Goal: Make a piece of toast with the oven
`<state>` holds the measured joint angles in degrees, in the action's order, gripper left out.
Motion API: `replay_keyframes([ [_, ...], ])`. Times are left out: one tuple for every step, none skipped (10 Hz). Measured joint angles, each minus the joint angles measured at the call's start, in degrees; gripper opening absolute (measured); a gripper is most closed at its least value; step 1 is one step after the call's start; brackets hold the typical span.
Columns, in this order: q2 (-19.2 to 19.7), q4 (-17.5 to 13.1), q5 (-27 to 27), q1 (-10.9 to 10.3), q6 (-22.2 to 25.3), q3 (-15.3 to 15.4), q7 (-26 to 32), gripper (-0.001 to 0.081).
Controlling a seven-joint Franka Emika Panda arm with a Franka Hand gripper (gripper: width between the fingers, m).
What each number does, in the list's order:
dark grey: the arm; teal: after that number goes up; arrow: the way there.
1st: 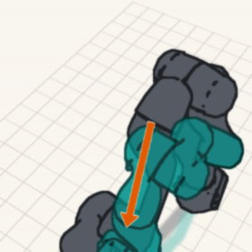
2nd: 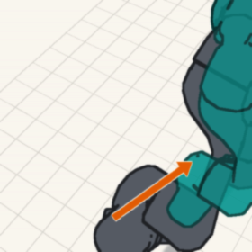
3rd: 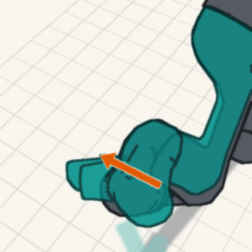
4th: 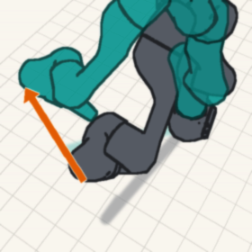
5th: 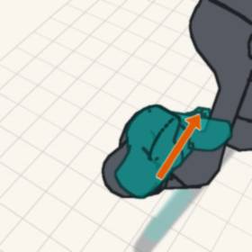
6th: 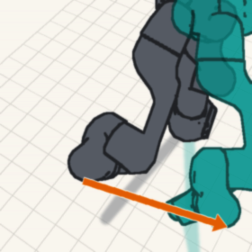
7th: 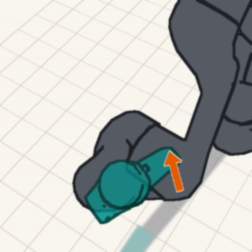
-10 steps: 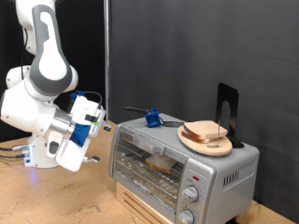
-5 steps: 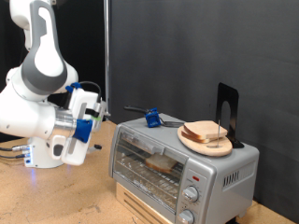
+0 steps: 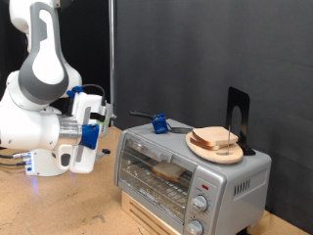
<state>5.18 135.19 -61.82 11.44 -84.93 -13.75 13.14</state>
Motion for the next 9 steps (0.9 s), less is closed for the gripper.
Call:
replay_keyframes([
  [2.8, -3.2, -0.8, 0.0, 0.6, 0.0, -1.2, 0.0808],
  [5.2, -5.8, -2.8, 0.0, -0.1, 0.1, -1.7, 0.0808],
  [7.2, -8.0, -4.9, 0.0, -1.2, 0.3, -2.0, 0.0808],
  [8.8, -9.9, -7.5, 0.0, -3.5, 0.7, -2.5, 0.0808],
  [10.3, -11.5, -10.6, -0.1, -6.7, 1.2, -3.3, 0.0808],
  [11.7, -12.9, -14.3, -0.3, -9.9, 1.8, -4.6, 0.0808],
  [13.3, -14.2, -16.7, -0.4, -11.4, 2.2, -5.7, 0.0808],
  [13.2, -14.2, -15.9, -0.4, -10.9, 2.2, -5.4, 0.0808],
  [13.3, -14.3, -16.7, -0.2, -9.7, 2.2, -5.3, 0.0808],
])
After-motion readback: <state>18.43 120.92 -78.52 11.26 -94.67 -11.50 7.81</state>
